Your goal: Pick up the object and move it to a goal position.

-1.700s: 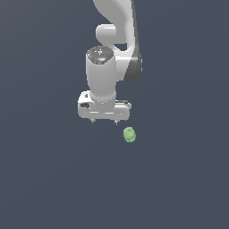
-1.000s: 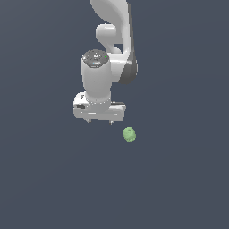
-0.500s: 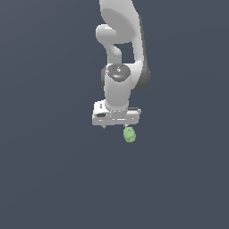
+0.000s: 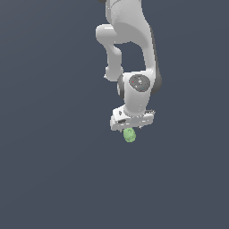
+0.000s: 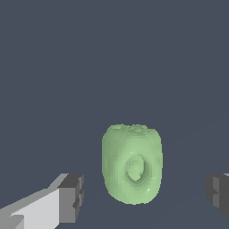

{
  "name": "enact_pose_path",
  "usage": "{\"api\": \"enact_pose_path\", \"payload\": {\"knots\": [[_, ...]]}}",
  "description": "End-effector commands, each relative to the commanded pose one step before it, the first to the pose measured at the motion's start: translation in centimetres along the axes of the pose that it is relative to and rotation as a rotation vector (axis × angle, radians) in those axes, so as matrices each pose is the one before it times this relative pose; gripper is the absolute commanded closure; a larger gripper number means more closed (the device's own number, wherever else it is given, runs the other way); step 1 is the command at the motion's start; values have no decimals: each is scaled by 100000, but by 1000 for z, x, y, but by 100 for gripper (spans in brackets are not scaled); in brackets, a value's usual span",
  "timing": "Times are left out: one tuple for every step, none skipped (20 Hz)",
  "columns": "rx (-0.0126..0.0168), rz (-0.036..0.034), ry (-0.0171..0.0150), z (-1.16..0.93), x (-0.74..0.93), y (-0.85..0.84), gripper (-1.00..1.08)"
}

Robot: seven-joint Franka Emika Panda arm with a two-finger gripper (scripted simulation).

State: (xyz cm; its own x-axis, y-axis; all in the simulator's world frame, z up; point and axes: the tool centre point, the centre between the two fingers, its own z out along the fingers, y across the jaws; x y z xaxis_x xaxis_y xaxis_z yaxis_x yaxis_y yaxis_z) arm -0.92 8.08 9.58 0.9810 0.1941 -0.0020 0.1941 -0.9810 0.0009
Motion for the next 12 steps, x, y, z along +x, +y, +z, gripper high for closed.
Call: {"api": "enact_pose_path", "payload": {"knots": [[-41,151,101,-11,25,102,-92],[0,0,0,120,-3,-1,-92],[0,0,0,199,-5,-1,-92],[21,-64,15,269,-6,-39,-92],[0,0,0,355,-10,-3,-92],[16,-45,11,425,-13,-29,-92],[0,0,0,506,-18,-4,-92],[32,-90,21,566,-19,-57,-92],[23,-63,15,594,-20,-41,-92],[0,0,0,530,-15,-4,-92],[22,-64,15,444,-5,-40,-92],[0,0,0,376,4,-1,-92]]}}
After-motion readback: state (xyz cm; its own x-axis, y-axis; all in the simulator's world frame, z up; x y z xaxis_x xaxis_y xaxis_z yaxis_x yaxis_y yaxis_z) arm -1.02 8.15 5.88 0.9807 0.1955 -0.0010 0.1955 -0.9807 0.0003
